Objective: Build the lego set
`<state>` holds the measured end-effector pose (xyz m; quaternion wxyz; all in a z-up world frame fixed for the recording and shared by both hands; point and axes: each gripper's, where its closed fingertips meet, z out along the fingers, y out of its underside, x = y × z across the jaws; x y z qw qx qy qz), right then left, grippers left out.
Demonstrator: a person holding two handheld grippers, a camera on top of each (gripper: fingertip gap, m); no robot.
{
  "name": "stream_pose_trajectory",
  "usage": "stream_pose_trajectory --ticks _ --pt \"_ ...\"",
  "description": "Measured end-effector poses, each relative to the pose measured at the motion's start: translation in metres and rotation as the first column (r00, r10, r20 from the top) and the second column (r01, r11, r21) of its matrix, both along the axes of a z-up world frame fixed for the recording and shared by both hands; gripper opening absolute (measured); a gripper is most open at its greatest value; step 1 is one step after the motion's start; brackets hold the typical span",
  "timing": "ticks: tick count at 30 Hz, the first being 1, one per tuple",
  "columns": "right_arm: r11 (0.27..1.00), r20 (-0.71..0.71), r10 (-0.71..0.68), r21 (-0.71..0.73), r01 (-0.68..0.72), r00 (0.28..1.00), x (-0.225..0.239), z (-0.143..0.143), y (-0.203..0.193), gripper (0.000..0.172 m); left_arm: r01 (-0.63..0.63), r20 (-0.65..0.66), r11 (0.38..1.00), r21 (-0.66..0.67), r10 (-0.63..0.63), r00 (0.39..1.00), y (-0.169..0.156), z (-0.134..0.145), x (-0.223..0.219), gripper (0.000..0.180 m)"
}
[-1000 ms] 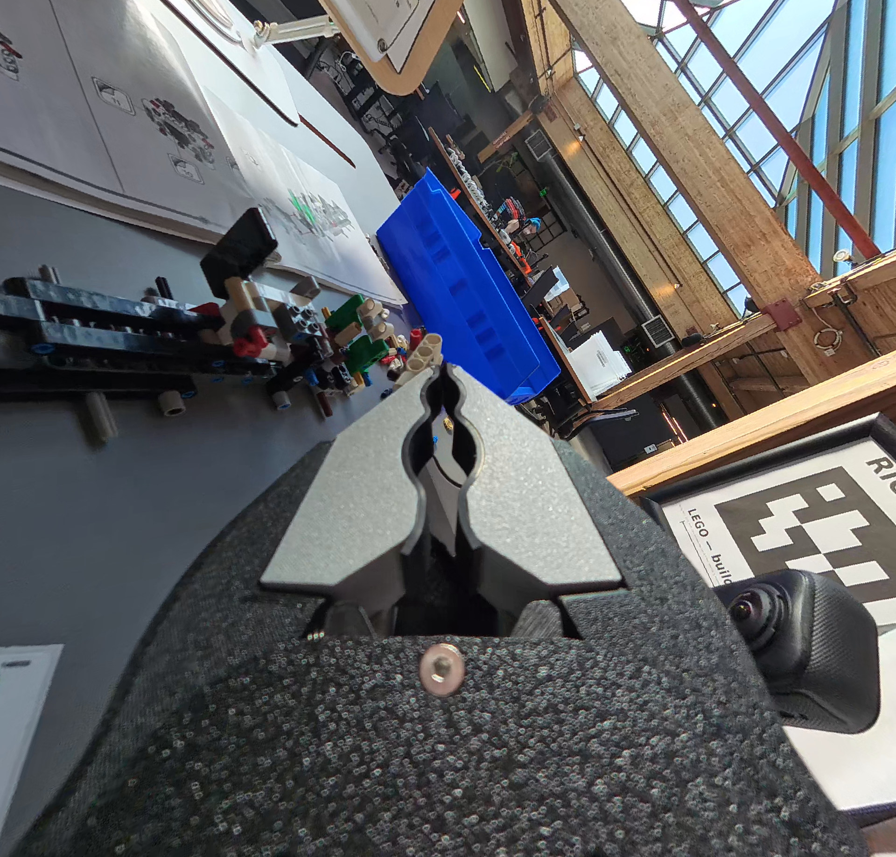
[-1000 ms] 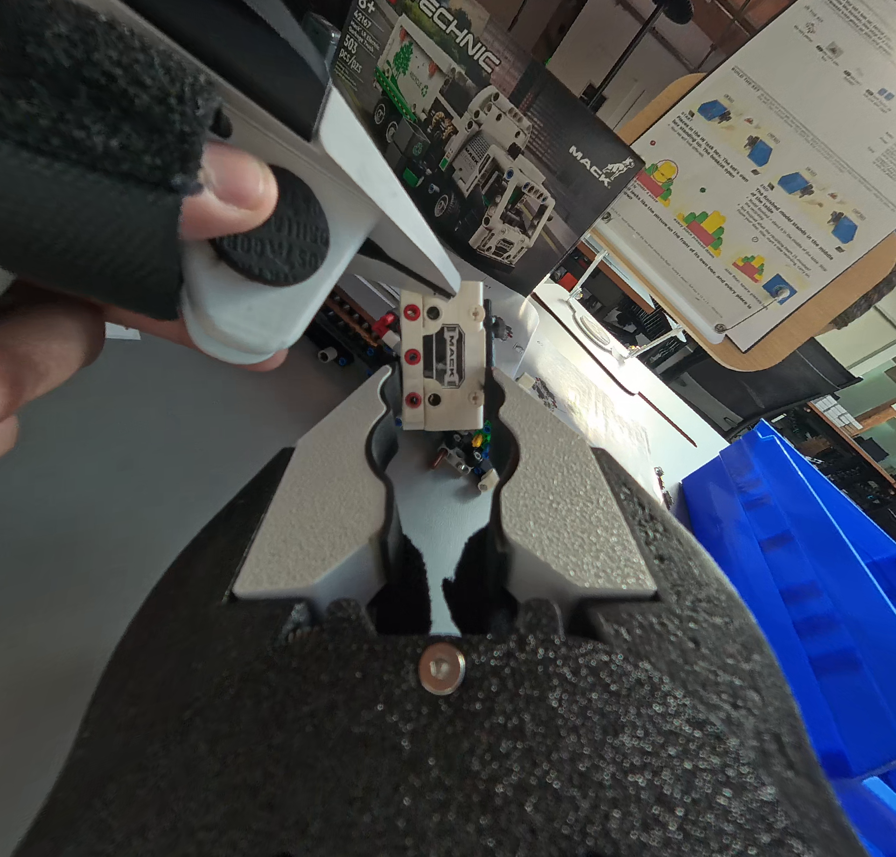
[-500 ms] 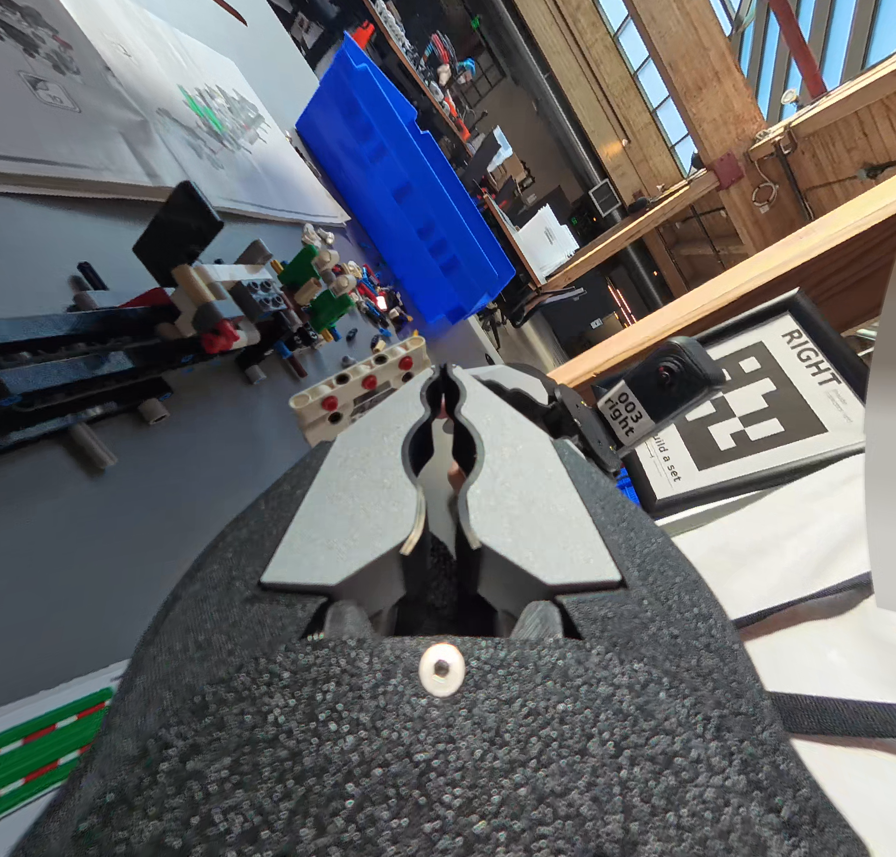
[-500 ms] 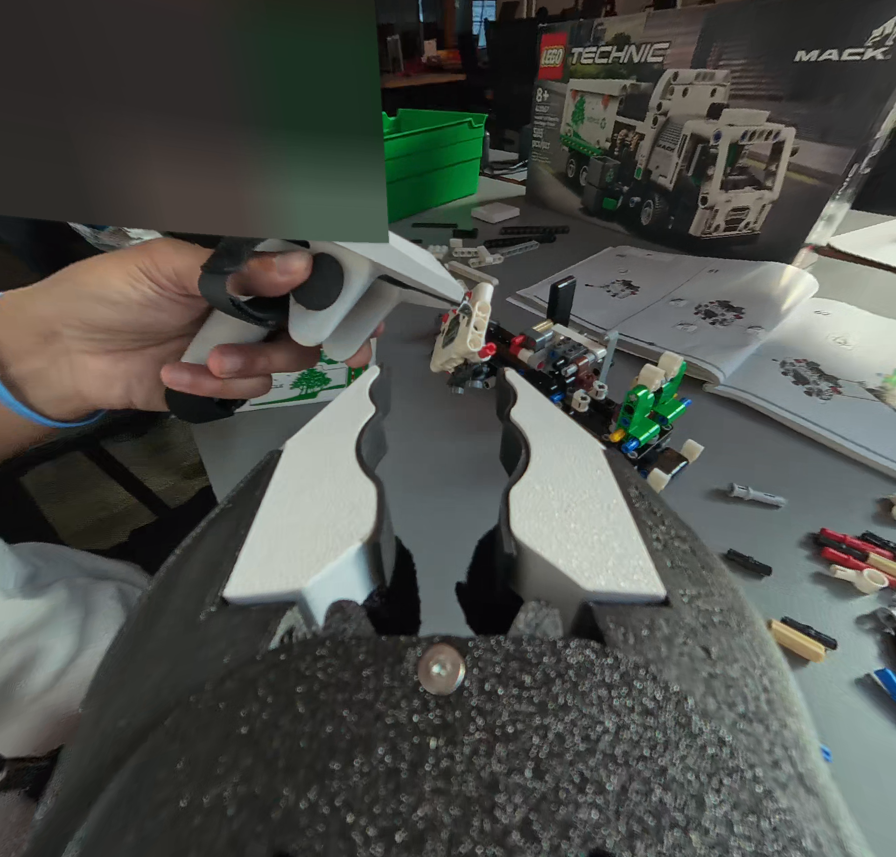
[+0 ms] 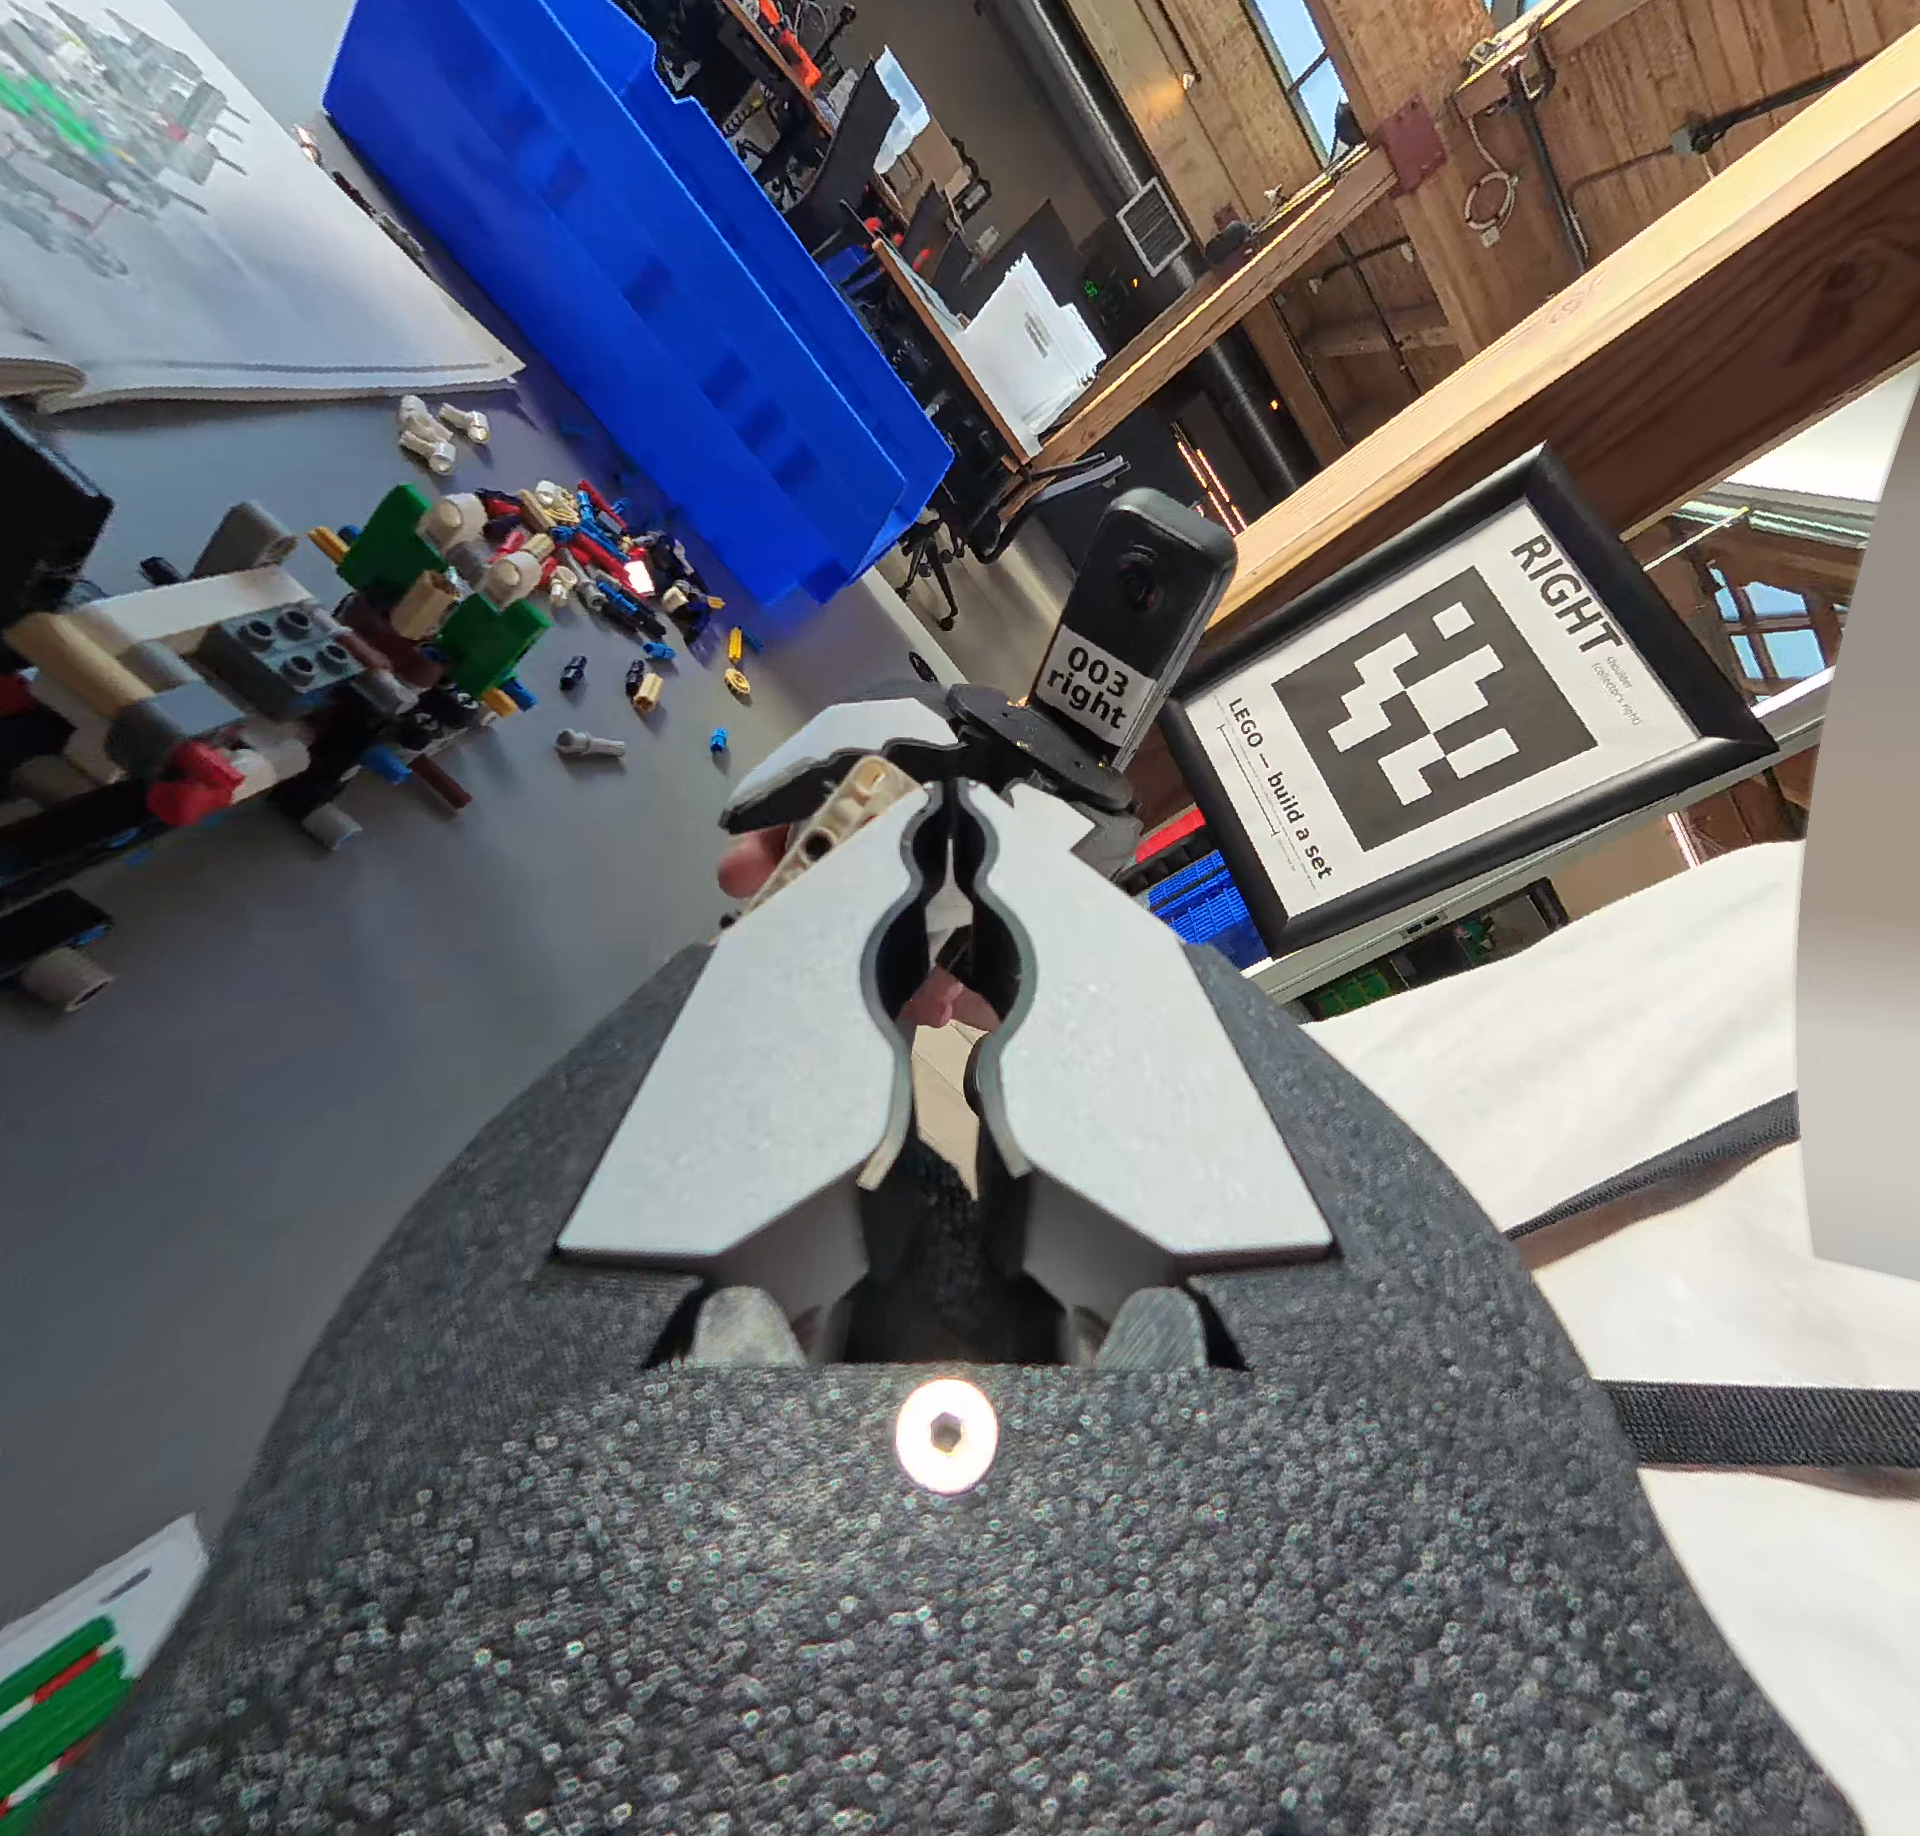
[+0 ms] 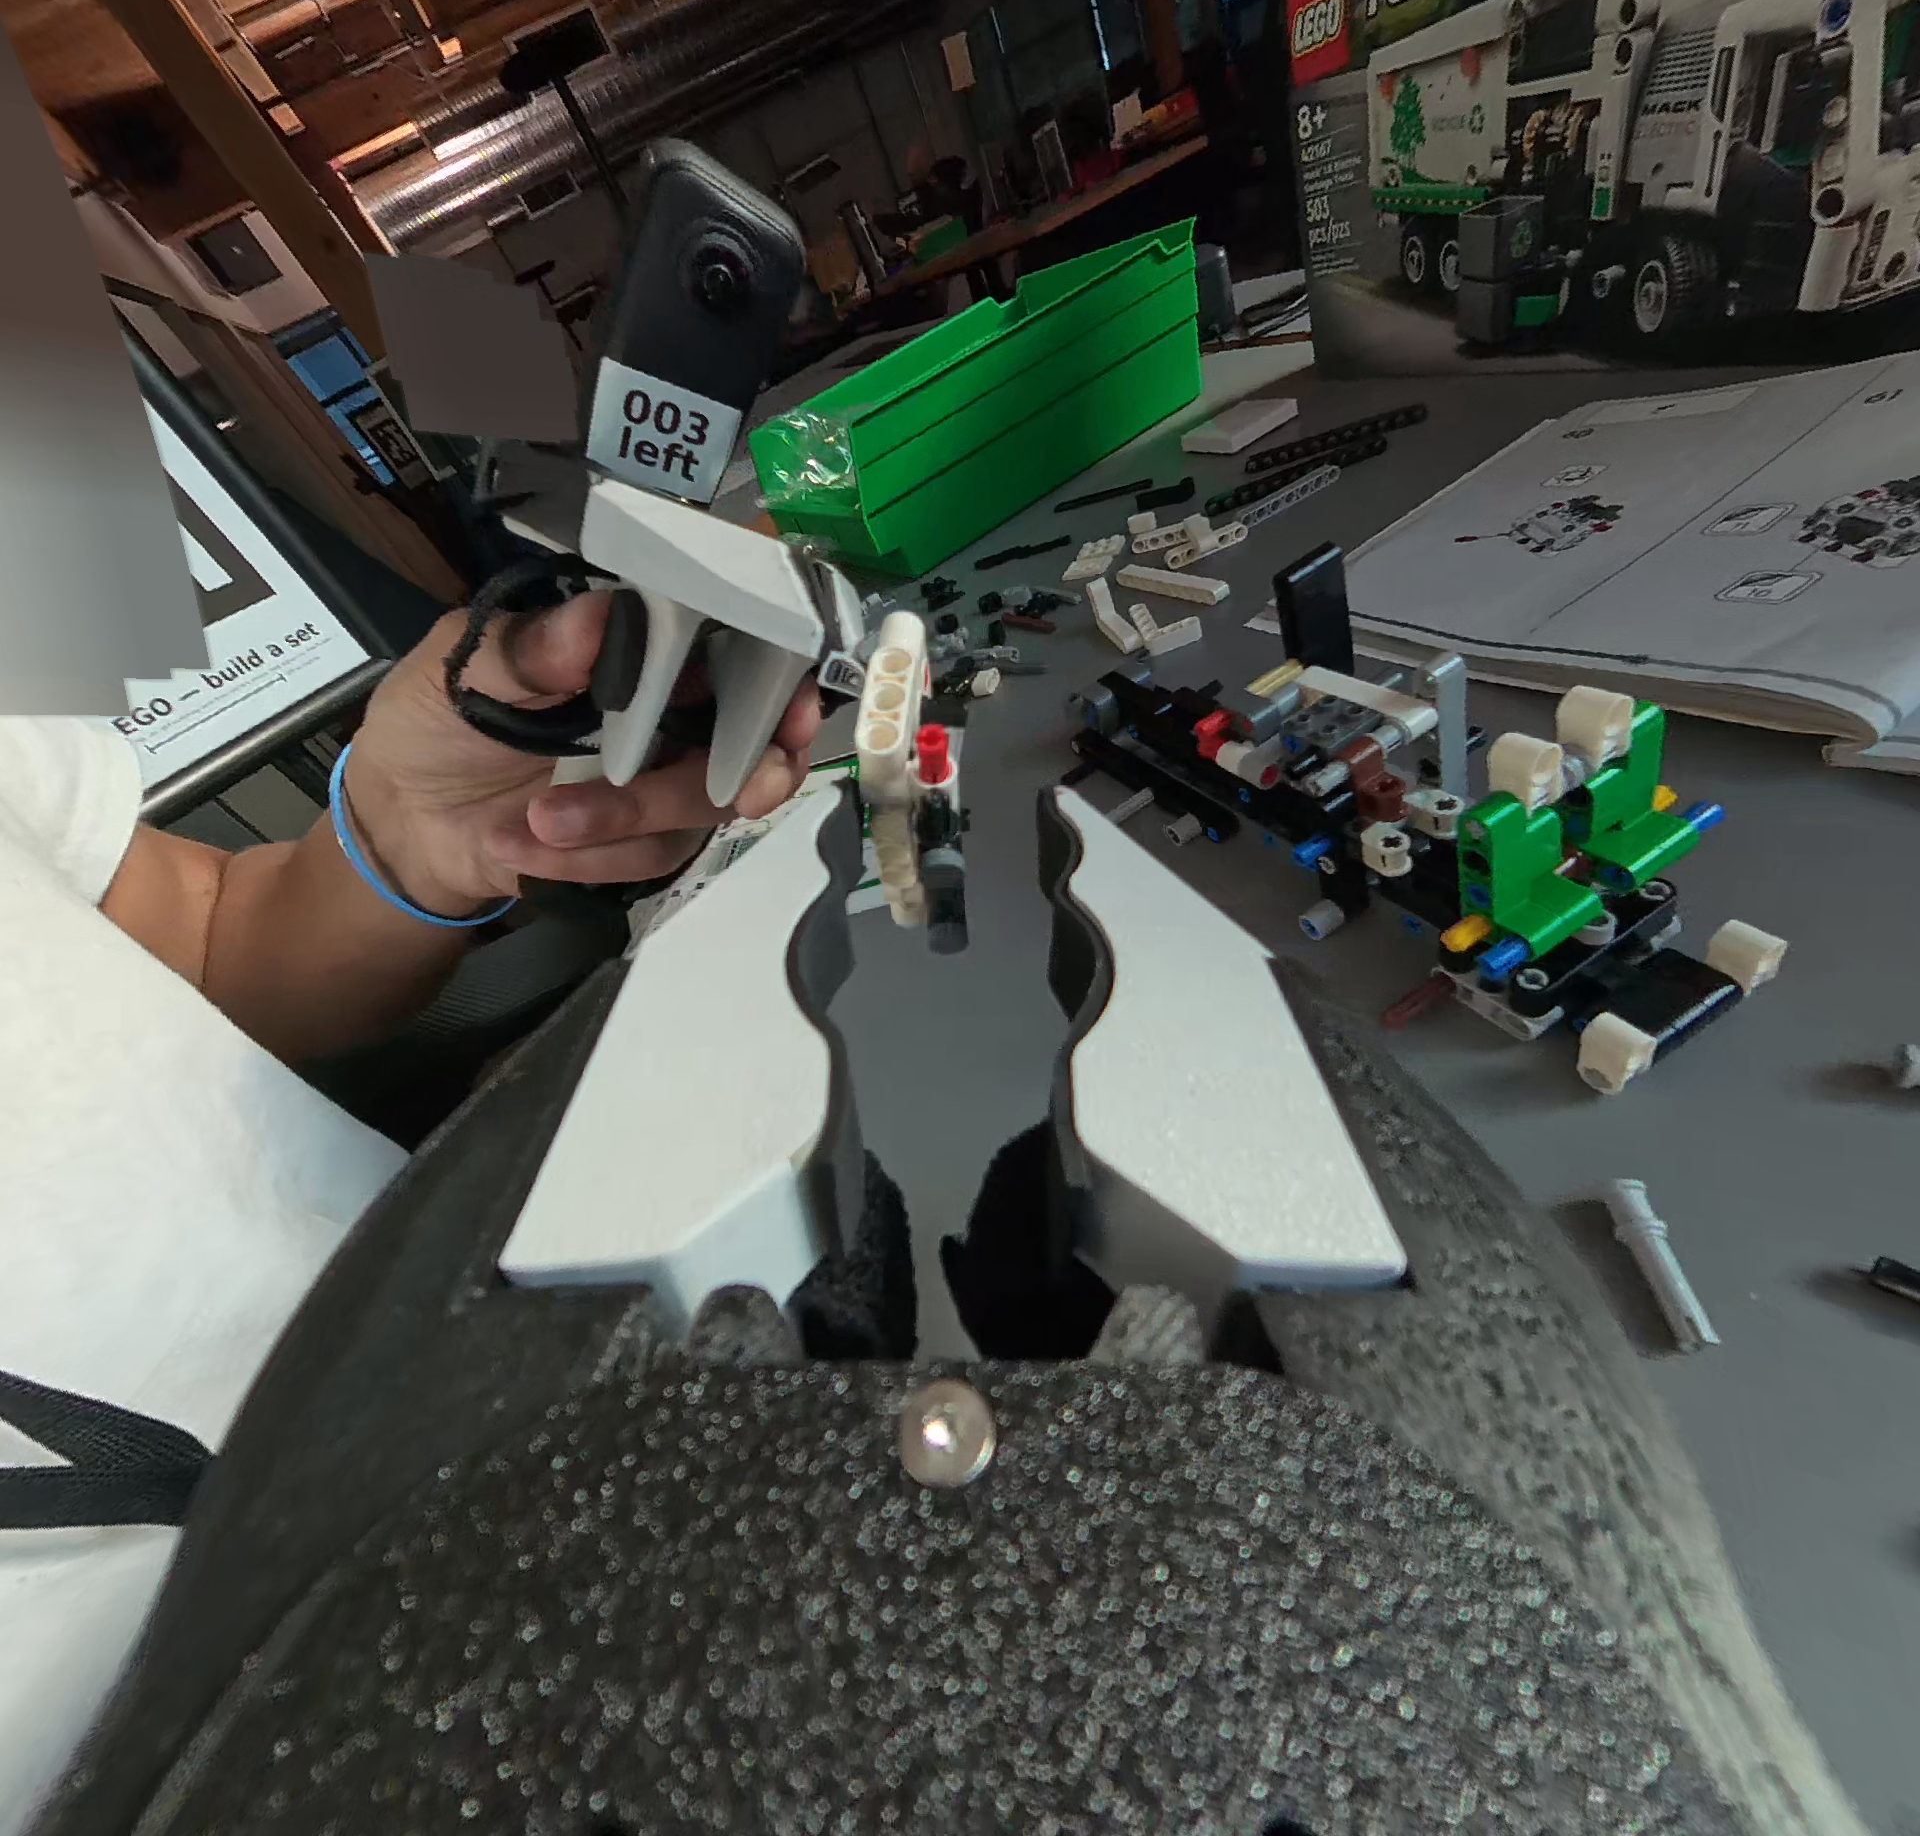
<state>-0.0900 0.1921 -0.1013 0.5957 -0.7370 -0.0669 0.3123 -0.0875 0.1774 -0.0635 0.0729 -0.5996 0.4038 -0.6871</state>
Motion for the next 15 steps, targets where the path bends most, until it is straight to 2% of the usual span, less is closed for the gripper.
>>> stream_pose_trajectory --ticks 2,5,10,12,15 --pt "0.999 -0.04 0.033 0.016 -0.032 0.999 -0.001 0.004 -0.004 0.017 0.003 0.006 1.0 0.011 -0.003 1.0 0.0 0.002 -0.001 0.0" --pt "1.0 -0.025 0.031 0.002 -0.031 0.999 -0.002 0.003 -0.005 0.016 0.006 0.003 0.997 0.071 -0.006 1.0 0.0 0.0 -0.003 0.0" --pt "0.986 -0.096 -0.047 -0.165 0.031 0.994 0.015 -0.015 0.005 0.014 0.025 0.006 0.952 0.306 -0.029 1.0 -0.002 -0.003 -0.007 0.0" --pt "0.978 -0.14 -0.019 -0.208 -0.01 0.99 0.013 -0.018 0.004 0.014 0.028 -0.002 0.924 0.382 -0.029 1.0 0.002 -0.005 -0.008 0.0" --pt "0.964 -0.261 0.071 -0.228 -0.133 0.963 0.004 -0.013 0.003 0.014 0.07 0.005 0.928 0.366 -0.077 0.997 0.008 -0.001 -0.009 0.0"
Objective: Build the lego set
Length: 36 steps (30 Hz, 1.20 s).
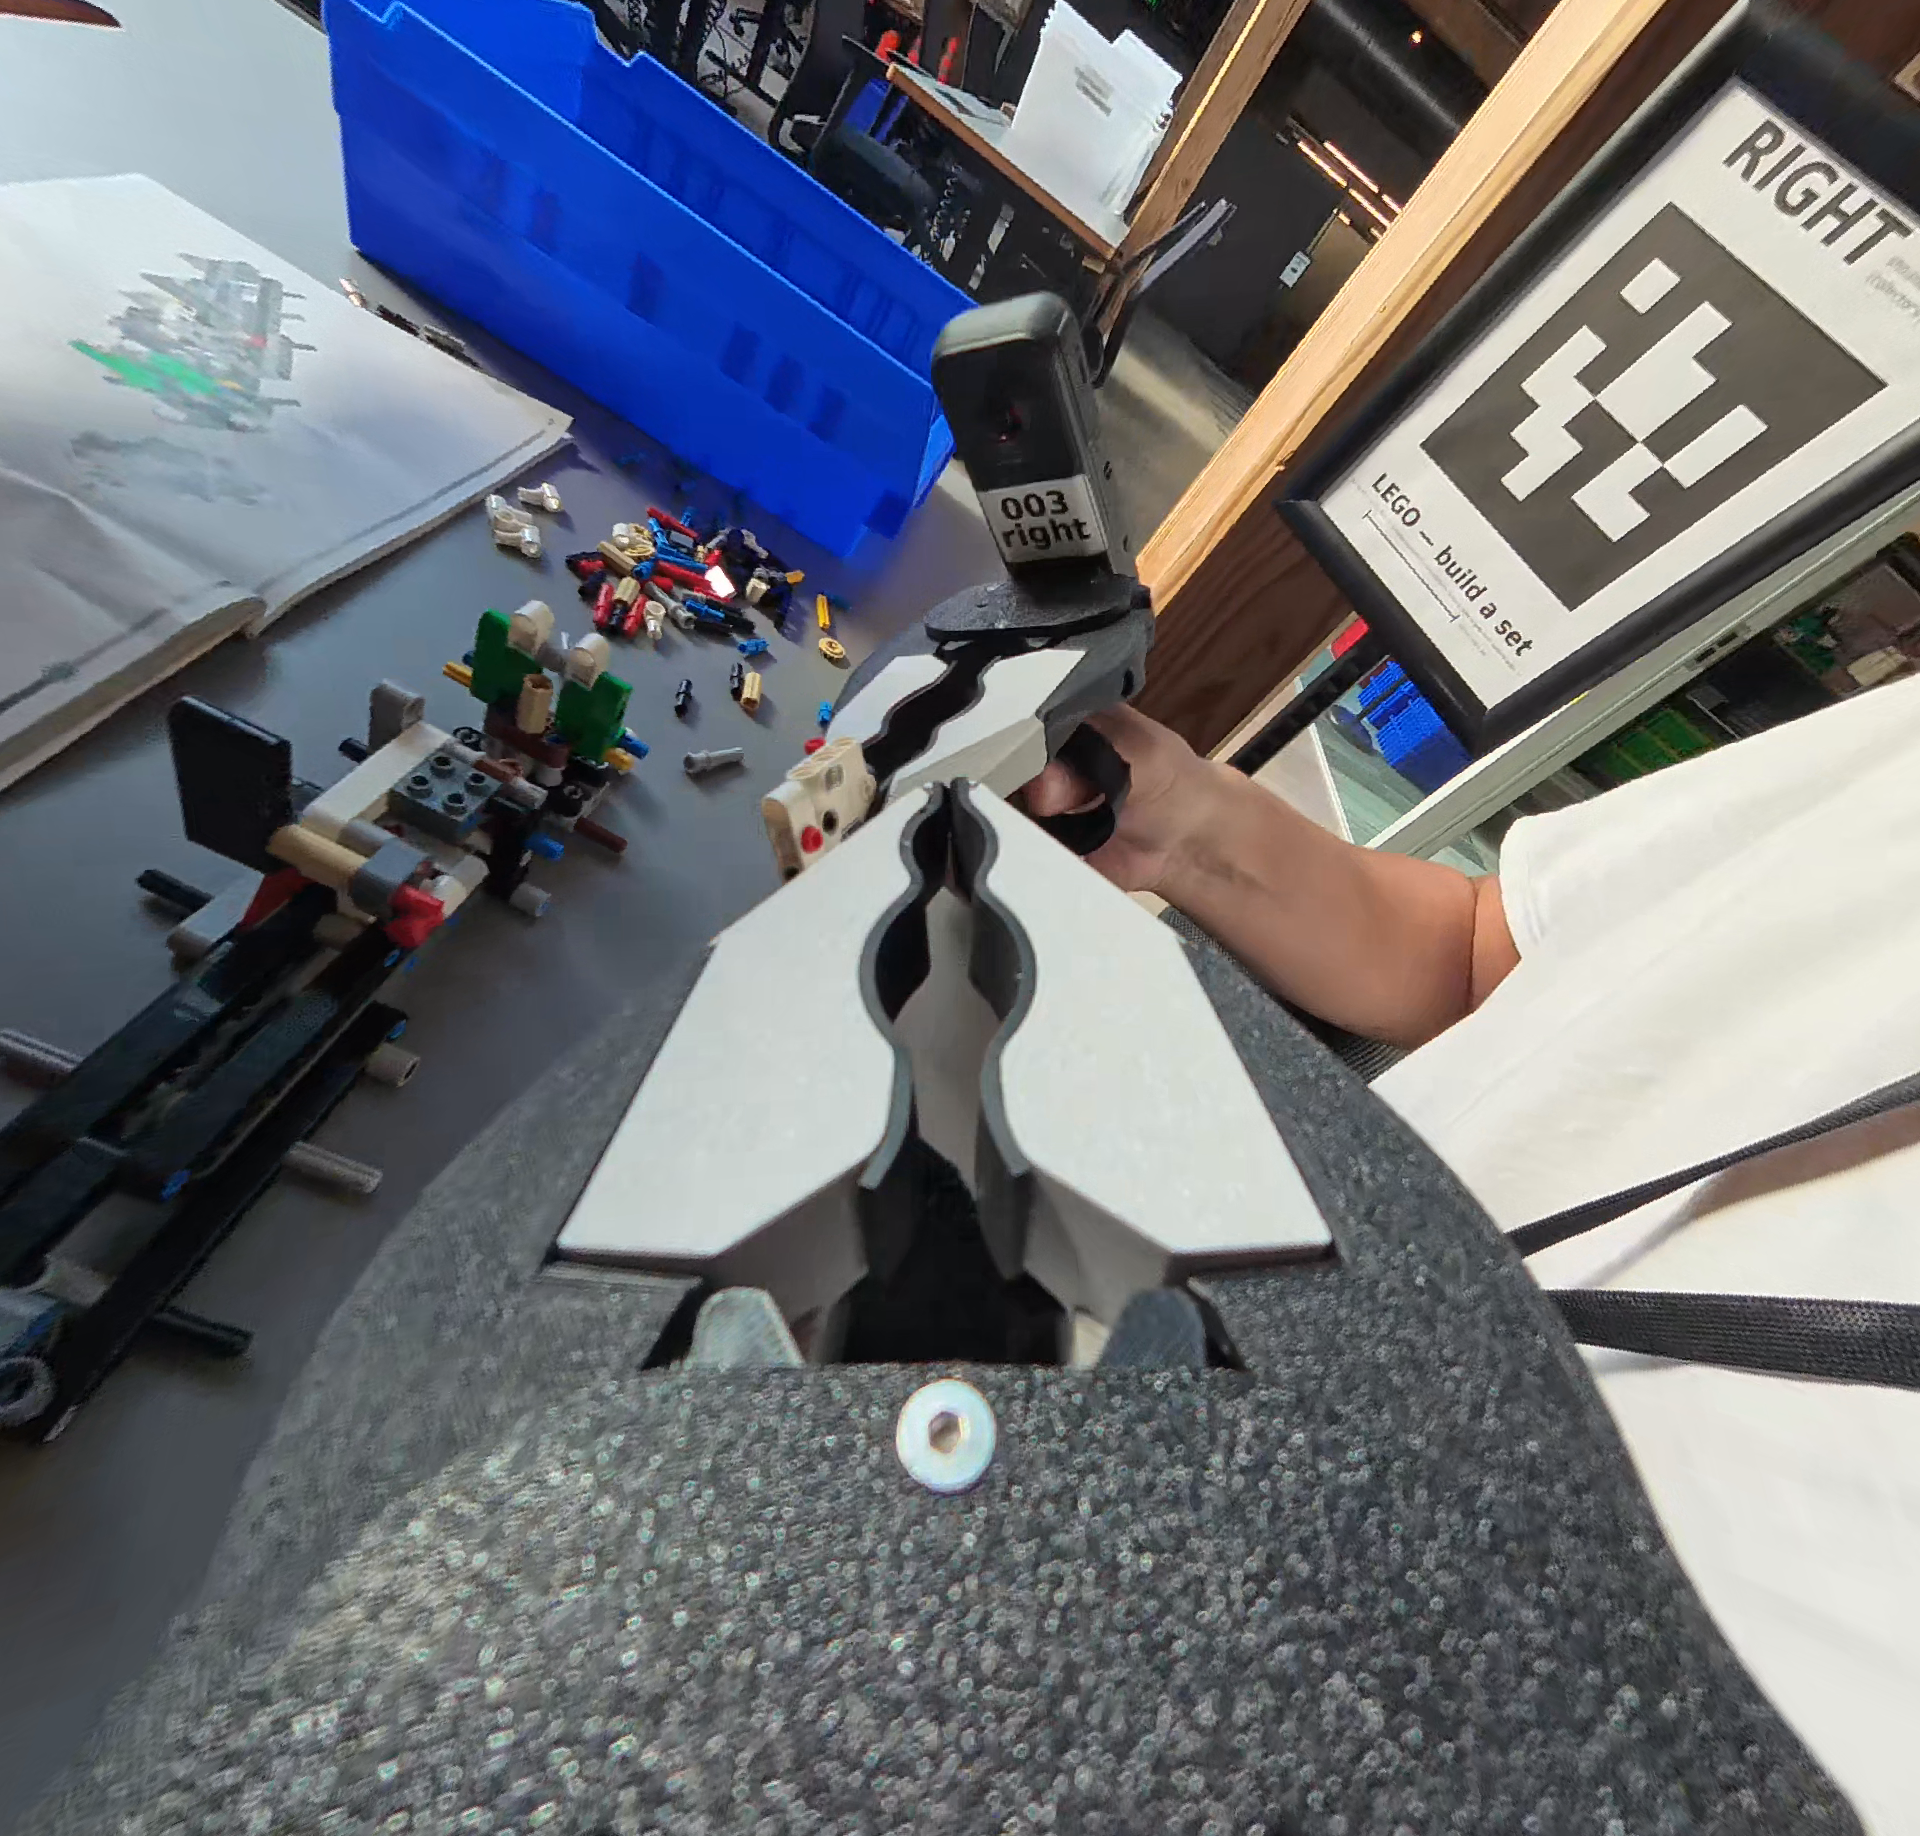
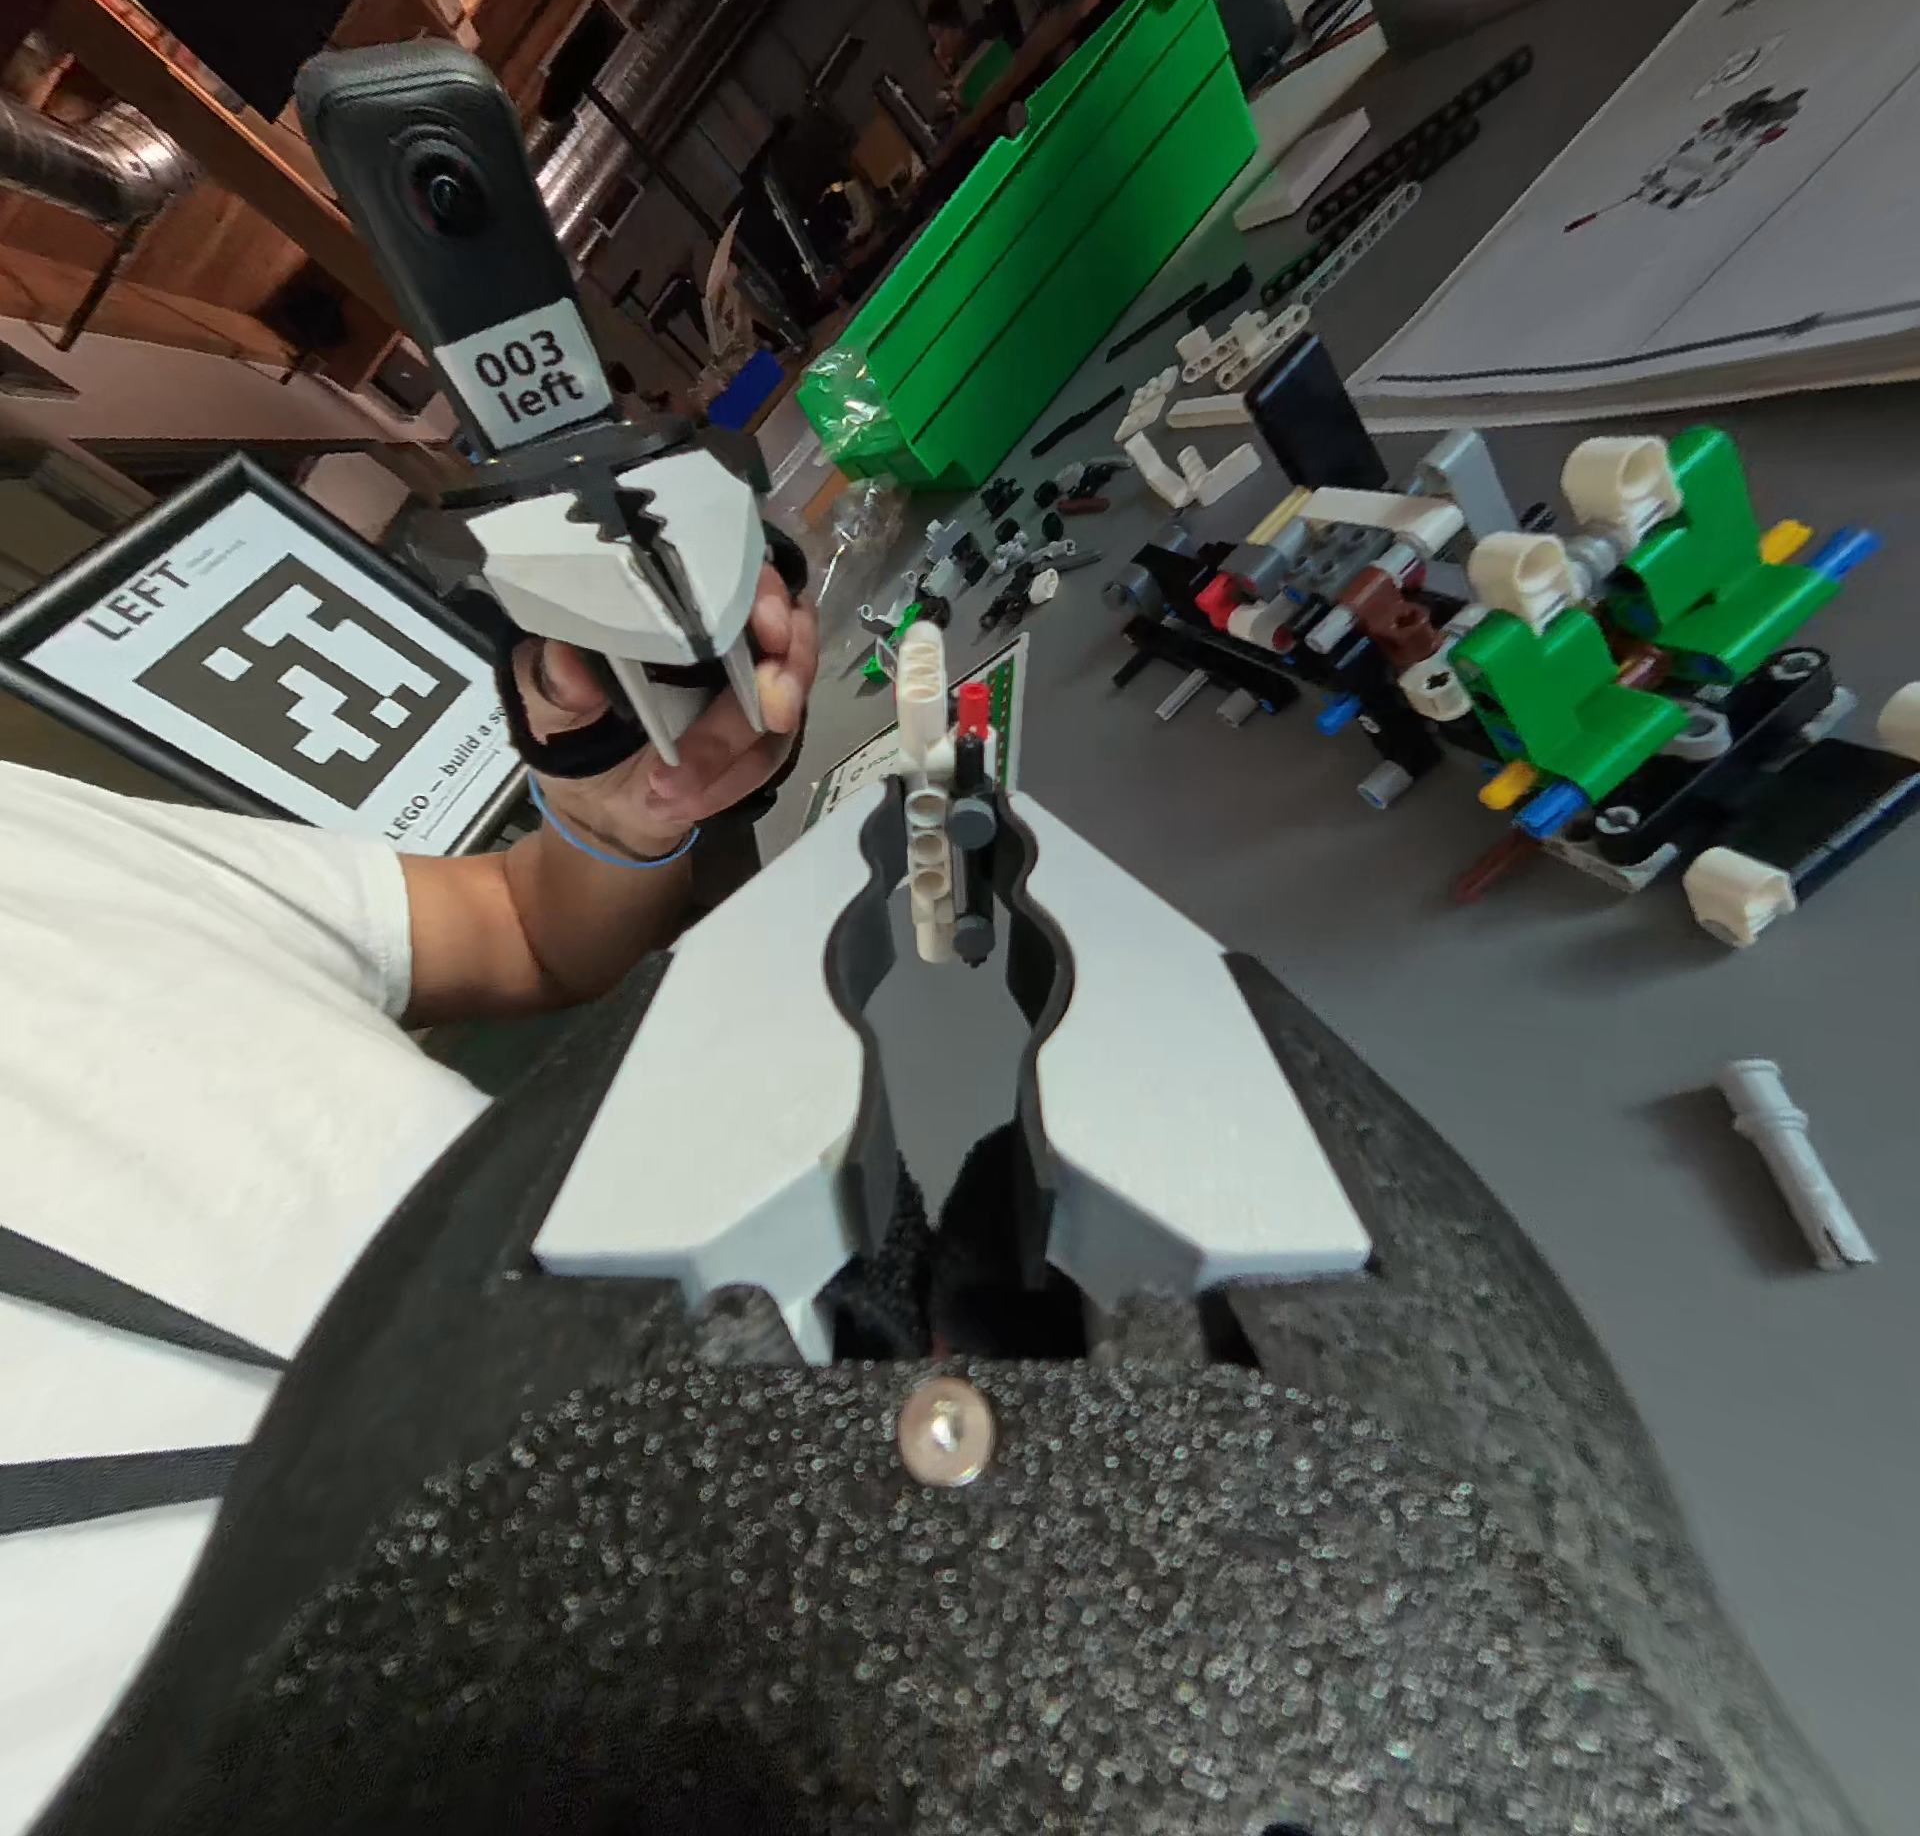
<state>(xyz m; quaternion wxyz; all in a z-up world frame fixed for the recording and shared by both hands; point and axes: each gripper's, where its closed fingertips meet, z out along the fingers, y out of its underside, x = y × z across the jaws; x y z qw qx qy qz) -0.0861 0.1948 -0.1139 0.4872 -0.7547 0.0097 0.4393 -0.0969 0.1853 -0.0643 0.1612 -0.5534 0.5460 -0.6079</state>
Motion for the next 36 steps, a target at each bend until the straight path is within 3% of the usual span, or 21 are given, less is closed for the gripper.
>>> stream_pose_trajectory --ticks 3,5,6,7,10,16,31,36 --pt "0.997 -0.079 0.048 -0.049 -0.052 0.996 -0.001 -0.001 0.004 0.014 -0.027 -0.031 1.0 0.004 0.027 0.999 0.015 -0.004 0.002 0.0" --pt "1.0 0.02 0.015 -0.018 -0.015 1.0 0.004 -0.003 0.011 0.014 -0.091 -0.059 0.994 0.056 0.095 0.994 0.025 -0.014 0.003 0.0" --pt "1.0 0.078 0.007 -0.002 -0.007 0.997 0.004 -0.007 0.013 0.014 -0.125 -0.048 0.989 0.076 0.129 0.99 0.027 -0.015 0.003 0.011" --pt "0.999 0.114 -0.007 0.037 0.003 0.994 0.002 -0.006 0.015 0.013 -0.174 -0.041 0.979 0.105 0.179 0.983 0.031 -0.017 0.003 0.033" --pt "0.995 0.228 -0.058 0.089 0.039 0.972 0.0 -0.009 0.017 0.014 -0.232 -0.028 0.936 0.265 0.248 0.968 0.033 -0.027 0.003 0.027" --pt "0.993 0.178 -0.068 0.112 0.049 0.982 0.005 -0.004 0.015 0.014 -0.239 0.018 0.875 0.421 0.255 0.967 0.023 -0.031 0.01 0.013" --pt "0.99 0.191 -0.088 0.122 0.065 0.978 0.006 -0.003 0.014 0.014 -0.339 0.085 0.79 0.511 0.346 0.934 0.023 -0.026 0.021 0.006" --pt "0.989 0.193 -0.096 0.128 0.072 0.977 0.006 -0.002 0.014 0.014 -0.345 0.083 0.796 0.497 0.352 0.932 0.022 -0.026 0.023 0.002"
